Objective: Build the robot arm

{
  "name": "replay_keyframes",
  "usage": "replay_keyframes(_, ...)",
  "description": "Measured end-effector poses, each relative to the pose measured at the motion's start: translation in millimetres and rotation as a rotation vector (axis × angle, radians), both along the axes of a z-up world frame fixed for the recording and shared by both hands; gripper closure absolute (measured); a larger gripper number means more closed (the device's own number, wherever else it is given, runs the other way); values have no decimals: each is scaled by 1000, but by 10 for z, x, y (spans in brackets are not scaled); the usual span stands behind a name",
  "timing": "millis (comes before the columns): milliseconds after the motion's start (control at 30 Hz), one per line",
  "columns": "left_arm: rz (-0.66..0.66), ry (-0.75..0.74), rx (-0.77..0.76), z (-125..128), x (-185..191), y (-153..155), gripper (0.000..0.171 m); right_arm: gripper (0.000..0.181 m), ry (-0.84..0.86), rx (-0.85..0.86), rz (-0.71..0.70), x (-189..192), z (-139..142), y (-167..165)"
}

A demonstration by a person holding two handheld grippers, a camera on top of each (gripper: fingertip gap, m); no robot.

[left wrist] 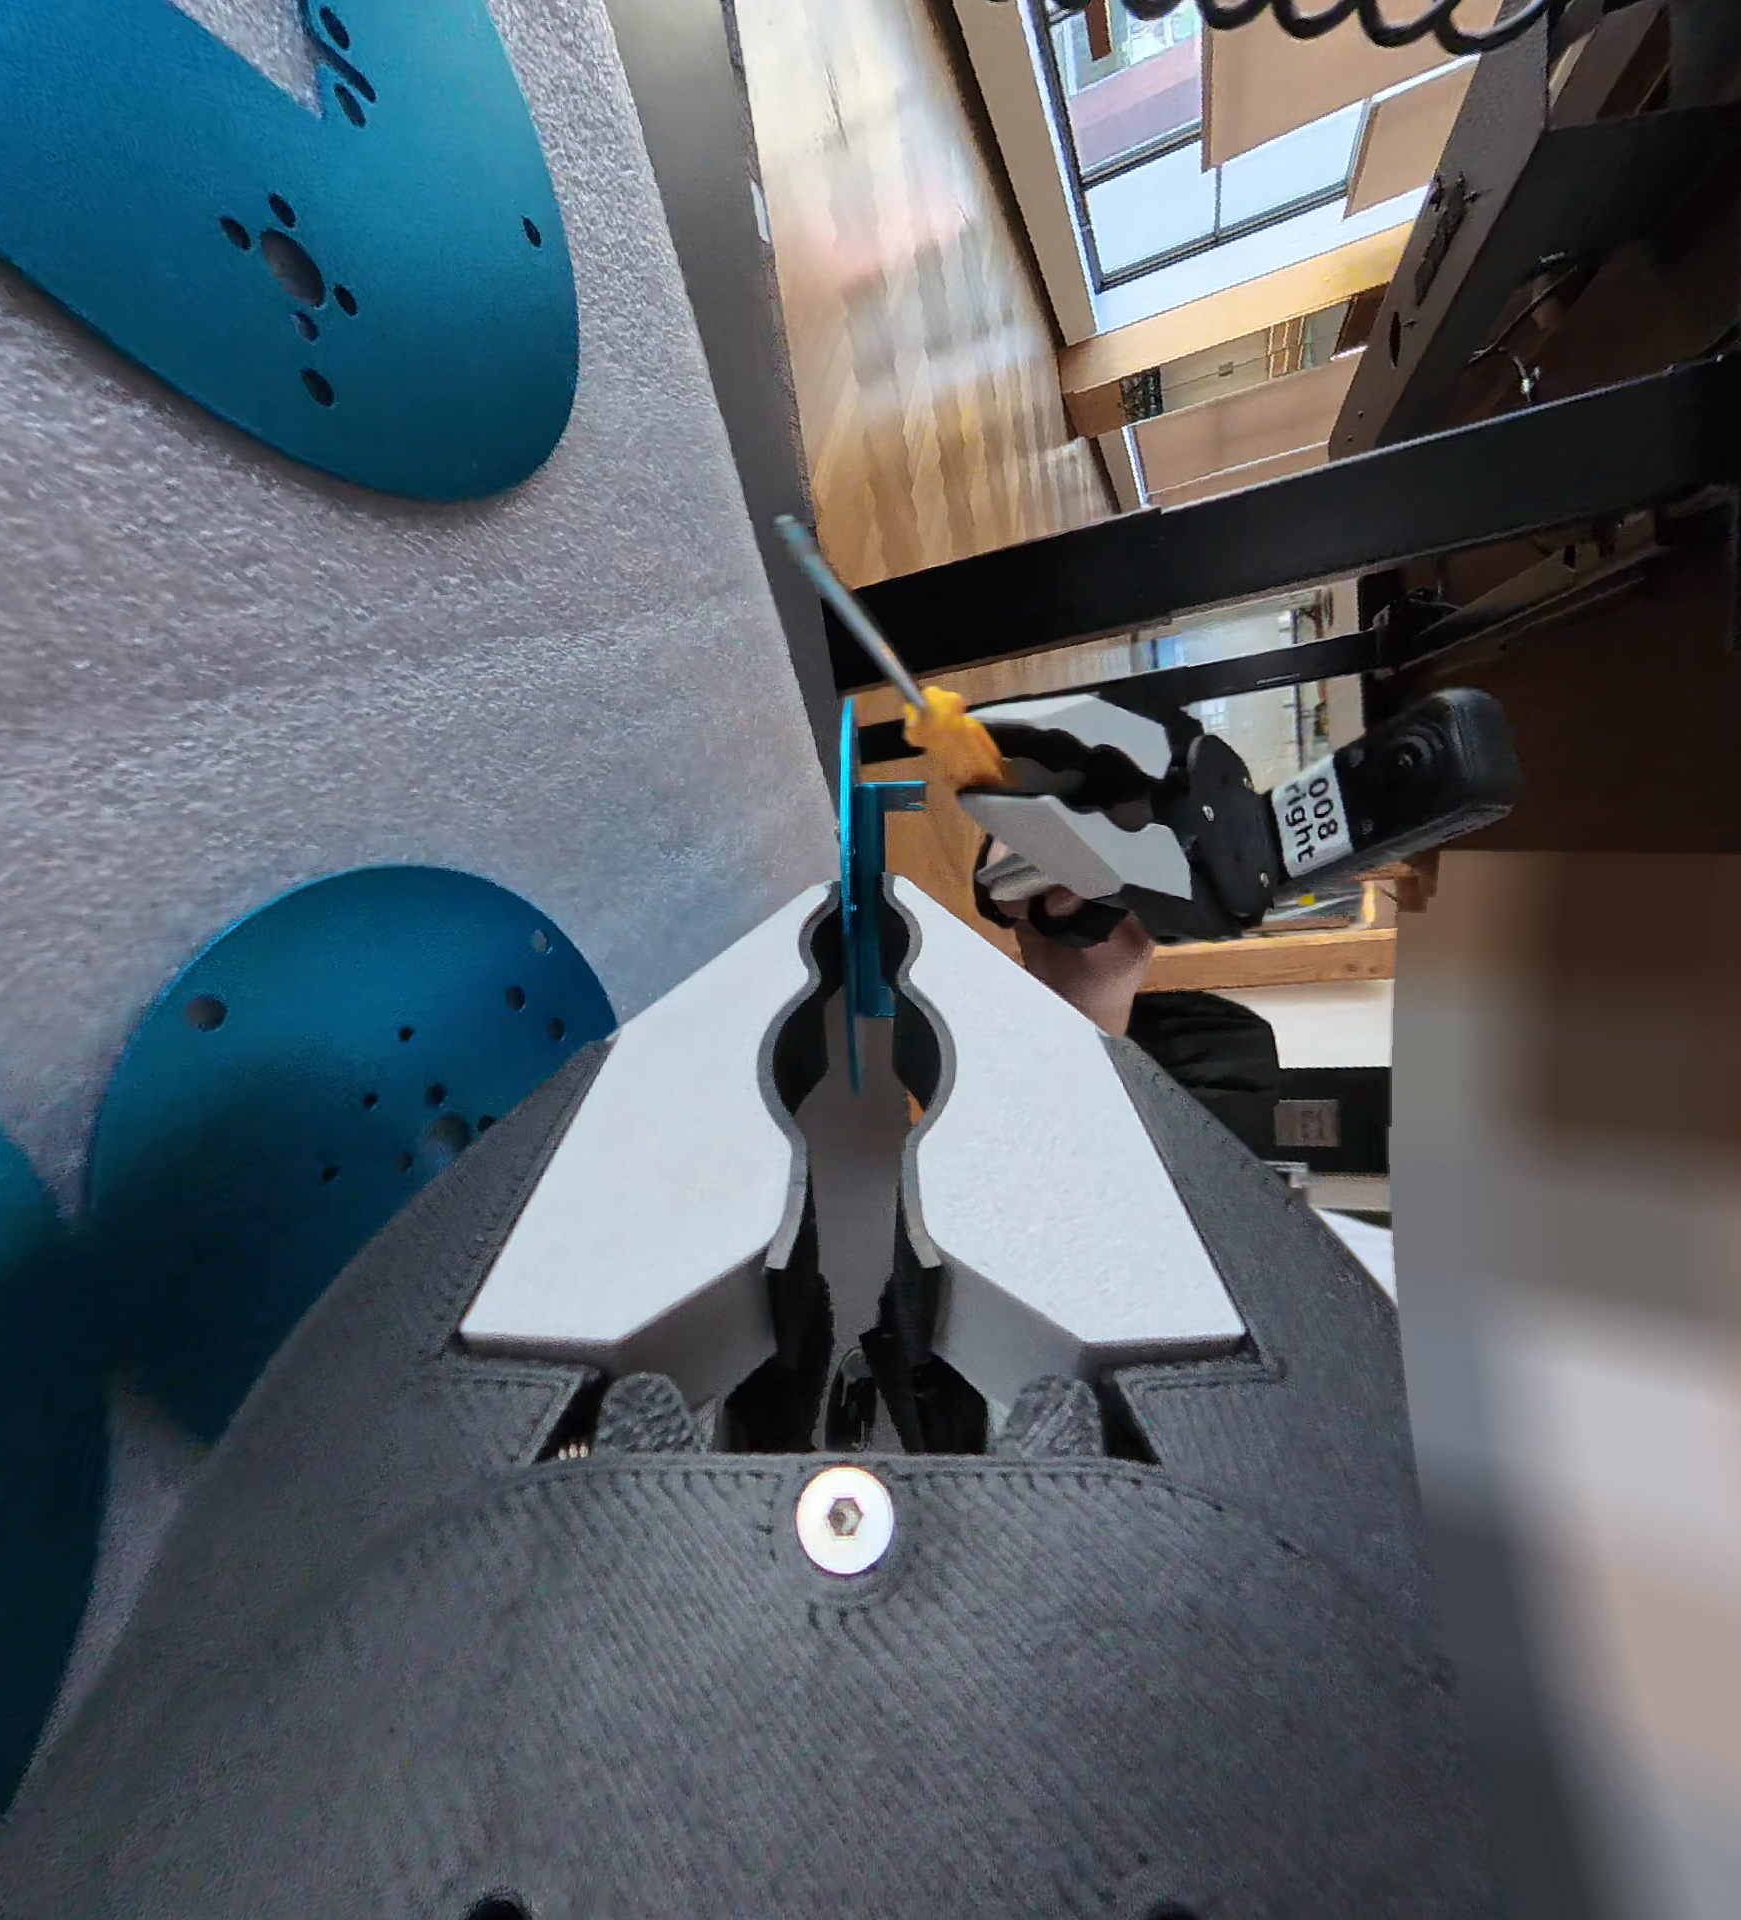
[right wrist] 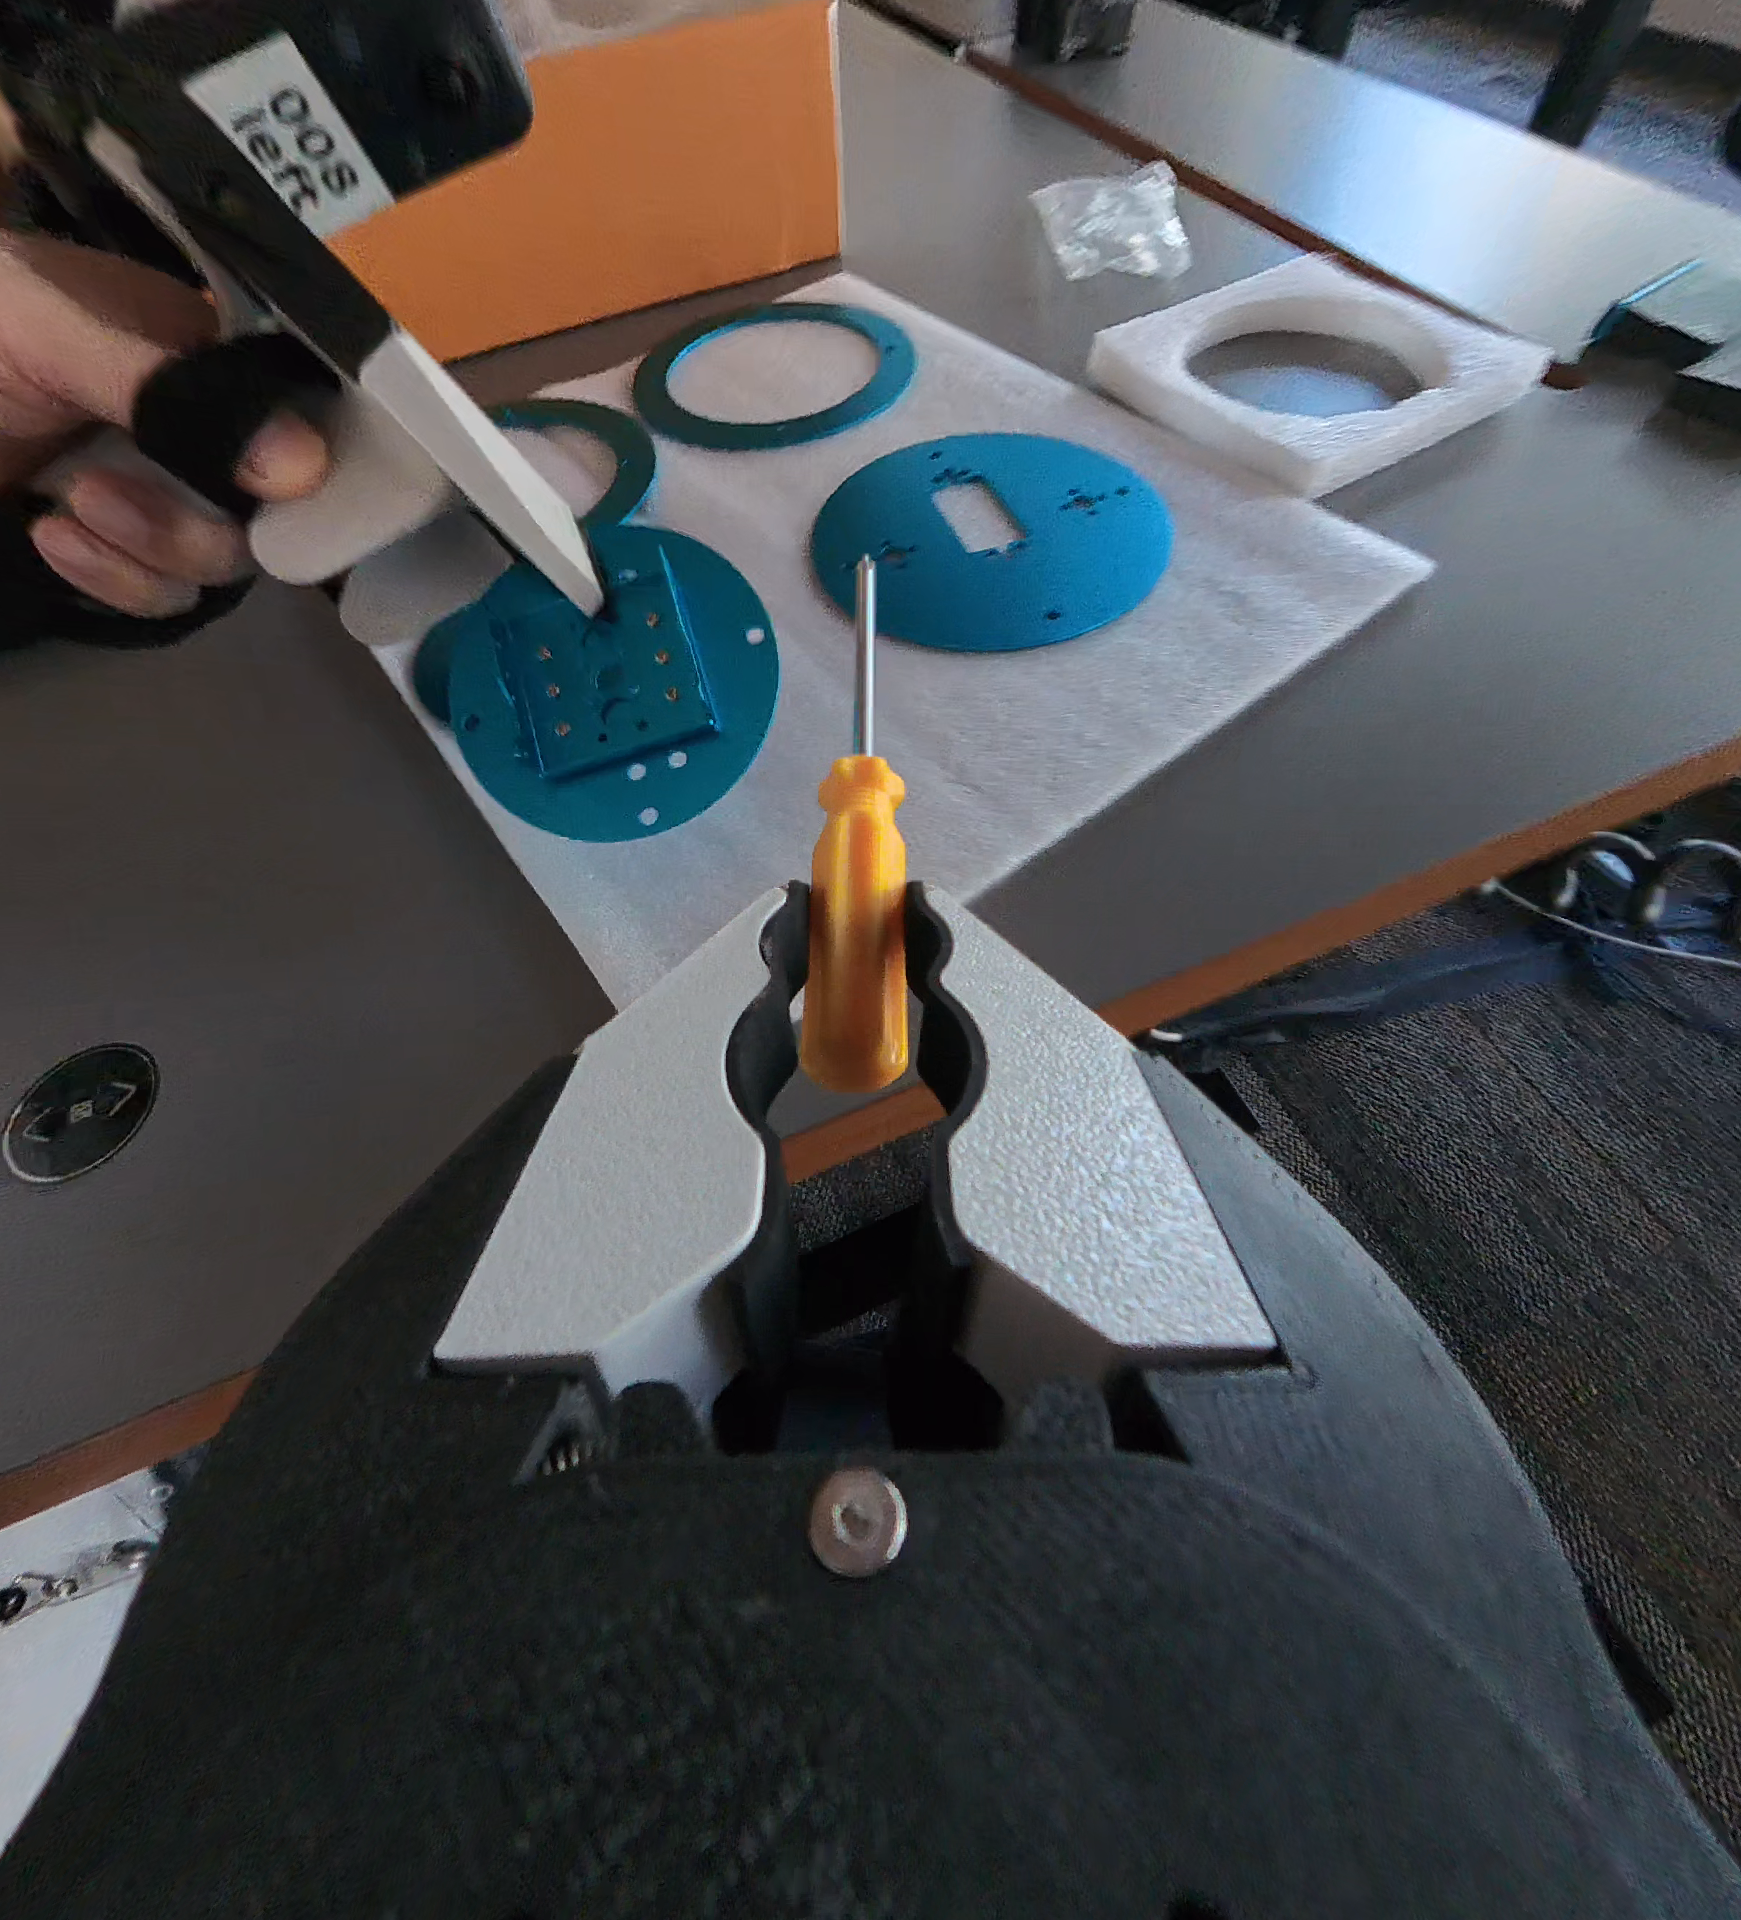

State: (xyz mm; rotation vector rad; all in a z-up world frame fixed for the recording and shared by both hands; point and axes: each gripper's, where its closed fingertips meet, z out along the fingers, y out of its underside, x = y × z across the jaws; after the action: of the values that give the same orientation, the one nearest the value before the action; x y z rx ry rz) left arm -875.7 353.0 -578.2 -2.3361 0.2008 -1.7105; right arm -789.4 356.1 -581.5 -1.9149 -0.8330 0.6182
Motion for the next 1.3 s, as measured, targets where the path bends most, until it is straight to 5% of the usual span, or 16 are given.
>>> replay_keyframes(300,-21,81,-119,-289,257,92,166,164,135,-19,-89,468,153,-215)
replay_keyframes(500,-4,86,-174,-181,238,71,120,164,105,-11,-48,402,89,-226)
replay_keyframes(700,-7,331,3,-98,46,91,85,164,39,-11,-15,361,-8,-237)
replay_keyframes(767,-26,327,167,83,-3,151,91,164,12,-19,11,367,-8,-274)
replay_keyframes(800,-56,307,302,225,2,166,109,164,-1,-29,32,361,14,-296)
replay_keyframes(900,-254,354,734,479,166,47,127,164,-59,-47,114,301,201,-276)
replay_keyframes(1067,-553,630,1328,423,477,22,123,164,-323,-89,261,52,565,-91)
replay_keyframes(1300,-671,647,1481,466,467,-31,164,164,-658,-148,395,-262,839,-132)
